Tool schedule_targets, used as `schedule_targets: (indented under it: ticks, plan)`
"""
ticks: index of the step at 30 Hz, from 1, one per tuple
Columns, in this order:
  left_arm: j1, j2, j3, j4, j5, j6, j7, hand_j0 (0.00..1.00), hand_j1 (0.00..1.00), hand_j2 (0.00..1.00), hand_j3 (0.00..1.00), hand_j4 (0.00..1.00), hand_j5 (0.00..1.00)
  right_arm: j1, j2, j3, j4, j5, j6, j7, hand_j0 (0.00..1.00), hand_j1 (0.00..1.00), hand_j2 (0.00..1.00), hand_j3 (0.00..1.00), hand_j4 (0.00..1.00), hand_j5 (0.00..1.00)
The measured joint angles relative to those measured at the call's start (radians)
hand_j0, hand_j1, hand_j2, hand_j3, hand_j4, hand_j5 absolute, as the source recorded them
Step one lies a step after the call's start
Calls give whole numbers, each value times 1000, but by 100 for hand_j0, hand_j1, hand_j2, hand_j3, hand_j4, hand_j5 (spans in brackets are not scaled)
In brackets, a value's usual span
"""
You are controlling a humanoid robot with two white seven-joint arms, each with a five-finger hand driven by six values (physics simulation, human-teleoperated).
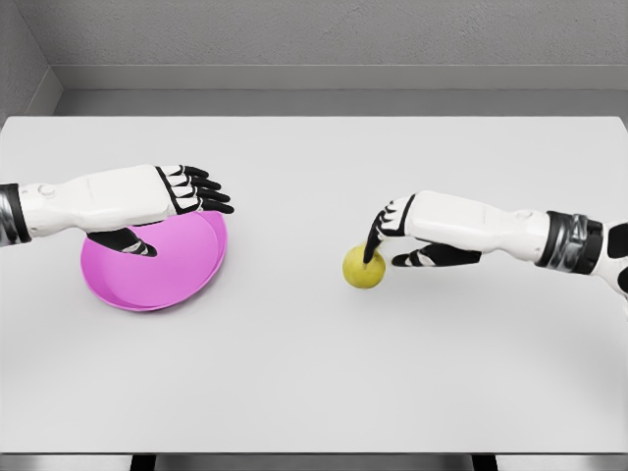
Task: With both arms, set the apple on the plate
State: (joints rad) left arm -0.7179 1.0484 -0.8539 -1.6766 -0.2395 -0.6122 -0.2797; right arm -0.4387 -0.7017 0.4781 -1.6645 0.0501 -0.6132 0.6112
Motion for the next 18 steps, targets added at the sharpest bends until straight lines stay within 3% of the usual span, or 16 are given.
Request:
schedule_targets:
  ticks: [4,8,11,18]
  plan:
    - [0,0,0,0,0,0,0,100,100,100,100,100,100,-20,43,23,83,1,0,0,57,57,57,57,57,57]
    - [0,0,0,0,0,0,0,100,100,100,100,100,100,-23,59,15,162,2,-1,0,80,80,80,80,80,80]
    - [2,0,0,0,0,0,0,100,100,100,100,100,100,-23,61,-42,222,3,-1,0,97,97,97,97,97,97]
    - [-5,-37,-53,-49,-1,0,-22,100,100,100,100,100,100,0,27,-211,344,17,-1,0,100,100,100,100,100,100]
